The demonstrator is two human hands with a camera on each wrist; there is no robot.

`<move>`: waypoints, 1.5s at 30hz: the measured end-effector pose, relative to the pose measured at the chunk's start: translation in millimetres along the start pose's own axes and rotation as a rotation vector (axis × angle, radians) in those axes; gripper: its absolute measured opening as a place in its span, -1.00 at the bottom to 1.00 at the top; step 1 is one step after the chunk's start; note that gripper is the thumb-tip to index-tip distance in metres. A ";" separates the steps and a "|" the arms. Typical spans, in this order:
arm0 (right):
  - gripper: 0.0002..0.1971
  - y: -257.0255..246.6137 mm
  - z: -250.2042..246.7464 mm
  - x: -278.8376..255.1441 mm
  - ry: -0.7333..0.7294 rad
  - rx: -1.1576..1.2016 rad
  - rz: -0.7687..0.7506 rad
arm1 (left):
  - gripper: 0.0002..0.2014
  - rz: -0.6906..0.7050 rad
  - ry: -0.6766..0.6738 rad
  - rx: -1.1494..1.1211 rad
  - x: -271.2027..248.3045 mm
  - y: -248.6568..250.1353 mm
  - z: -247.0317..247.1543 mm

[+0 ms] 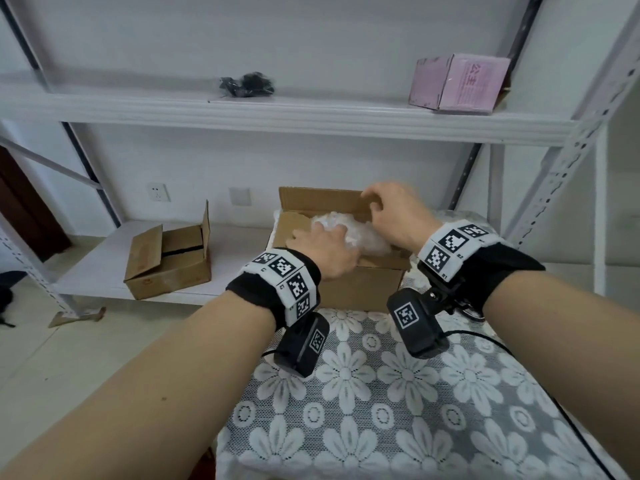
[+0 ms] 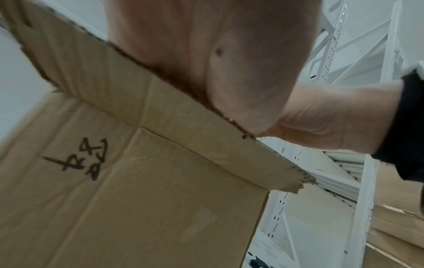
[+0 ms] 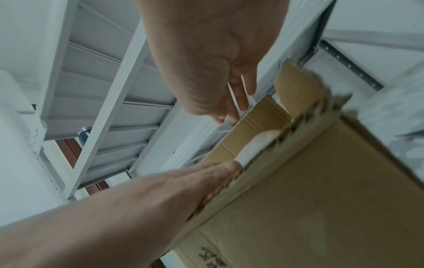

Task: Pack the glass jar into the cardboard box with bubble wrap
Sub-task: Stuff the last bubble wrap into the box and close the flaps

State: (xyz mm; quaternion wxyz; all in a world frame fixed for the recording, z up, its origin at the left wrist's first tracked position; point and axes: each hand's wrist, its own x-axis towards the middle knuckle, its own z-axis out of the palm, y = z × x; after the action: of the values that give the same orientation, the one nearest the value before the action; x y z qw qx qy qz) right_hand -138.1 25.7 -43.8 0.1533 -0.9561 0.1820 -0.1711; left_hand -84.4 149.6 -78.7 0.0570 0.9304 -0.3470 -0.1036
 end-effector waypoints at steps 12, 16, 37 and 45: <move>-0.62 41.5 -3.8 -6.2 -0.005 0.159 0.068 | -0.30 0.001 -0.138 0.038 -0.5 11.3 1.6; -0.68 46.5 1.6 -5.4 -0.001 0.041 0.052 | -0.32 -0.013 -0.157 0.044 2.2 14.8 -0.6; -0.54 25.3 -4.9 20.5 -0.351 0.056 -0.001 | -0.42 -0.018 -0.109 0.008 6.5 15.9 2.6; -0.51 28.2 5.1 5.9 -0.180 0.448 0.047 | -0.61 -0.028 0.121 -0.101 6.7 16.3 8.7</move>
State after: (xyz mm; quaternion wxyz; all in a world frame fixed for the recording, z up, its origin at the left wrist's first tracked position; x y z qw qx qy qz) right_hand -139.4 -0.5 -56.8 0.3811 -0.9051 0.1475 -0.1178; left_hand -91.8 132.6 -85.3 0.1234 0.9357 -0.3242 -0.0651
